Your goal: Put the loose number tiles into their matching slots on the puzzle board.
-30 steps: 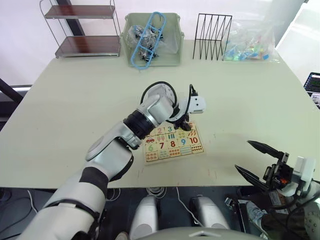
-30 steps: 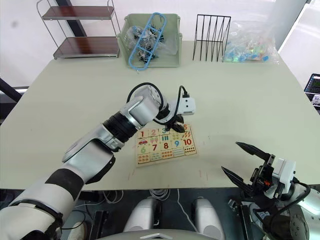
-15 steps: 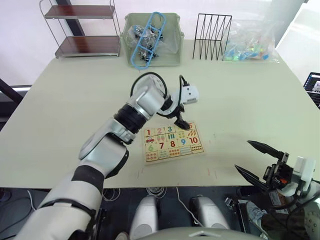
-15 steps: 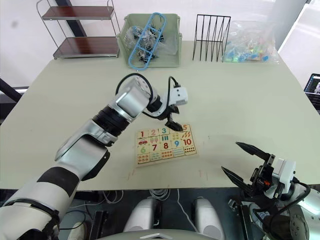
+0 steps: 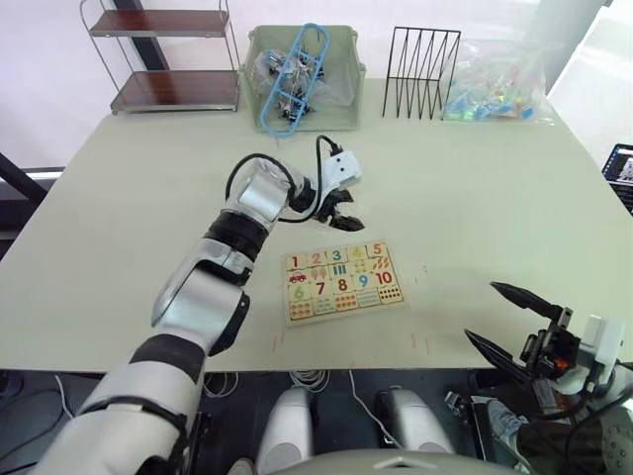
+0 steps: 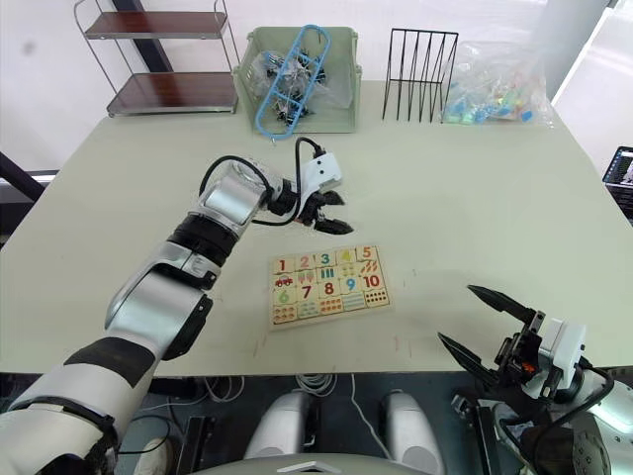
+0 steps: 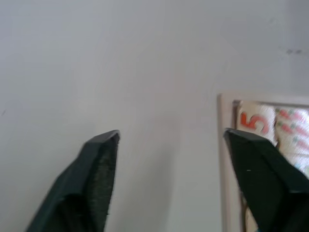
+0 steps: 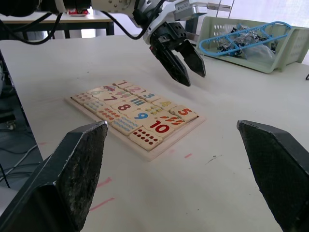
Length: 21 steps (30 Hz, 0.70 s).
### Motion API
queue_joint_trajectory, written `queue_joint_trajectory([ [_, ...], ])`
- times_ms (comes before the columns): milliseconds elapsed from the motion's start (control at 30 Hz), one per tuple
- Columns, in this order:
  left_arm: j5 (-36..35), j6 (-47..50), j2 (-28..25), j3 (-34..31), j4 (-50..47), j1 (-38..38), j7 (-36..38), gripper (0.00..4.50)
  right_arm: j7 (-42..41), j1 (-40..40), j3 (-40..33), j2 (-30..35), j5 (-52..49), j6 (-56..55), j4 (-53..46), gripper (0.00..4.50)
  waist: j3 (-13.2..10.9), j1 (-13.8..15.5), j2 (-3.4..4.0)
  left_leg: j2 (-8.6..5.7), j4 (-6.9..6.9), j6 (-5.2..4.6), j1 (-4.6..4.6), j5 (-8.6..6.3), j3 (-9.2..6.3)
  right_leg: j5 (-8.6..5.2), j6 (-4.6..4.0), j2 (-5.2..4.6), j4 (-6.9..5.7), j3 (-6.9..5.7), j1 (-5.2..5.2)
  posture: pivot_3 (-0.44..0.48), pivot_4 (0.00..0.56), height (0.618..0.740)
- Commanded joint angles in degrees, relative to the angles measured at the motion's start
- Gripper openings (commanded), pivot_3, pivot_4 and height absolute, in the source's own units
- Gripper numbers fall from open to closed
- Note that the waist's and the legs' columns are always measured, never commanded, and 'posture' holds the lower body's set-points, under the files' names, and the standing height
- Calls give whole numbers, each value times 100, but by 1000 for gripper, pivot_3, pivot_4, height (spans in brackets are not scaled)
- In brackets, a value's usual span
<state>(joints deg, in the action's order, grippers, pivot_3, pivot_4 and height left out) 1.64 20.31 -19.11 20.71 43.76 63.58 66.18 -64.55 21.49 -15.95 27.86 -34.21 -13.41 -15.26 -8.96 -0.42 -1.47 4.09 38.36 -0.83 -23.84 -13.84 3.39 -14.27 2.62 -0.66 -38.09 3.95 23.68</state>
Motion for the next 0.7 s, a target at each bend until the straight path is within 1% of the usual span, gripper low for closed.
queue_joint_trajectory([
  [33, 5, -762, 39, -156, 114, -20, -8, 2360, 13, 17, -61, 34, -72, -73, -167, 4500, 0, -2, 0, 0, 0, 0, 0, 0, 0, 0, 0, 0, 0, 0, 0, 0, 150, 740],
  [67, 68, -1075, 42, -117, 160, -75, -44, 2119, 13, 28, -69, 36, -76, -69, -167, 4500, 0, -3, 1, 0, 0, 0, 1, 0, 0, 0, 0, 1, -1, 0, 0, 0, 150, 740],
  [100, 104, -1356, 55, -94, 218, -123, -42, 1588, 17, 46, -85, 39, -82, -64, -169, 4500, 0, -7, 1, 0, 0, 0, 2, 0, 0, 0, 0, 1, -1, 0, -1, 0, 150, 740],
  [133, 123, -1536, 70, -84, 275, -151, -25, 1178, 22, 65, -100, 41, -86, -61, -171, 4500, 1, -9, 1, 0, 0, 0, 3, 0, 0, 1, 0, 1, -1, 0, -1, 0, 150, 740],
  [167, 165, -1690, 86, -66, 342, -162, -31, 588, 24, 93, -115, 41, -88, -64, -170, 4500, 1, -8, 1, 0, 0, 0, 3, 0, 0, 1, 0, 1, -1, 0, -1, 0, 150, 740],
  [200, 206, -1819, 105, -56, 417, -161, -39, 149, 25, 115, -127, 43, -88, -67, -164, 4500, 0, -5, 1, 0, 0, 0, 3, 0, 0, 1, 0, 1, -1, 1, -2, 0, 150, 740],
  [233, 244, -1926, 125, -53, 488, -154, -45, 27, 33, 136, -137, 43, -84, -71, -160, 4500, 0, -3, 1, 0, 0, 0, 2, 0, 0, 1, 0, 1, -1, 0, -2, 0, 150, 740],
  [367, 291, -2133, 199, -84, 698, -119, 65, 27, 140, 217, -162, 32, -47, -43, -169, 4500, 1, -3, 0, -1, 1, 0, 2, 0, 0, 1, 1, 0, -1, 0, -3, 0, 150, 740],
  [500, 353, -2346, 228, -24, 890, -128, 282, 27, 605, 237, -230, -32, 144, 20, -219, 4500, 1, -4, 1, -1, 1, 0, 2, 0, 0, 1, 1, 0, -1, 0, -3, 0, 150, 740],
  [700, 407, -2473, 307, -75, 1041, -119, 414, 27, 722, 384, -171, -15, 187, 11, -316, 4500, 1, -6, 1, -1, 1, 0, 2, 0, 0, 1, 0, 1, -1, 0, -3, 0, 150, 740],
])
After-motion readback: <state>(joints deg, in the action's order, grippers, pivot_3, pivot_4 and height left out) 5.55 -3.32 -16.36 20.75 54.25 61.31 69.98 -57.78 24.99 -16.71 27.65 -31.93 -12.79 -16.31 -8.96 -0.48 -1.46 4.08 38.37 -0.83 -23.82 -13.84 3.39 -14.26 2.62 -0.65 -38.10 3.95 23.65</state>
